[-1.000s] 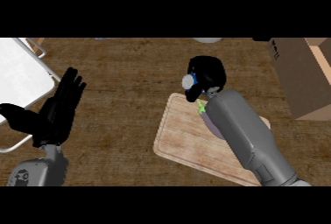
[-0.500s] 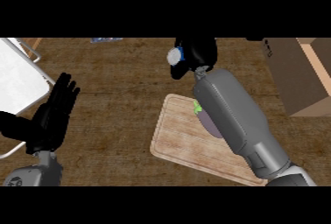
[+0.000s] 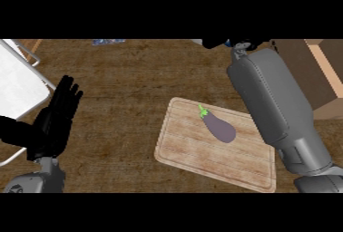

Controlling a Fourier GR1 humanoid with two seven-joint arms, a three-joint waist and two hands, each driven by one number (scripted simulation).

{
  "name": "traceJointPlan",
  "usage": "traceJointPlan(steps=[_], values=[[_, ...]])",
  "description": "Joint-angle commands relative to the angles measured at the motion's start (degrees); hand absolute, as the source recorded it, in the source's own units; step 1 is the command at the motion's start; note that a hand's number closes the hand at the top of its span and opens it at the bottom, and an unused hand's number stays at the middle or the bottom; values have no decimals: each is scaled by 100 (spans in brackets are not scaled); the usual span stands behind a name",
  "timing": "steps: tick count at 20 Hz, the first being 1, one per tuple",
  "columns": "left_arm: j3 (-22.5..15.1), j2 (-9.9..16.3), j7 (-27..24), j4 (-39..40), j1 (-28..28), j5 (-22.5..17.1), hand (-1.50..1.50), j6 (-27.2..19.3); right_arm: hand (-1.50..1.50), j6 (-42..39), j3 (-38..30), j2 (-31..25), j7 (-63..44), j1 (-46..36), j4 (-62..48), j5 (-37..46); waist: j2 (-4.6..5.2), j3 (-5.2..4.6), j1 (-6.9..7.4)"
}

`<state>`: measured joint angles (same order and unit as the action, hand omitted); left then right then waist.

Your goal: Pick the can from the cutting board and place it in the cardboard box

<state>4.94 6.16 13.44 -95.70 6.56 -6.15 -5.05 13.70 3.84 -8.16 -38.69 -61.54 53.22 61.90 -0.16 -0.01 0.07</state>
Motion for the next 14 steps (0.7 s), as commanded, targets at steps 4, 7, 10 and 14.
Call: traceJointPlan(steps=[4,7,10,14], values=[[-79,-105,109,-146,70,115,0,-180,150,-230,-662,-866,291,82,-212,-273,15,2,21],[-132,-126,-62,-9,-65,83,0,-24,150,-13,-881,-1108,481,170,-558,-289,30,1,44],[123,89,70,-44,33,-130,0,117,150,462,-1028,-1331,849,122,-1003,-207,45,1,83],[16,-27,-196,209,33,-63,0,155,150,602,-1137,-1870,1048,-76,-1812,57,82,1,143]])
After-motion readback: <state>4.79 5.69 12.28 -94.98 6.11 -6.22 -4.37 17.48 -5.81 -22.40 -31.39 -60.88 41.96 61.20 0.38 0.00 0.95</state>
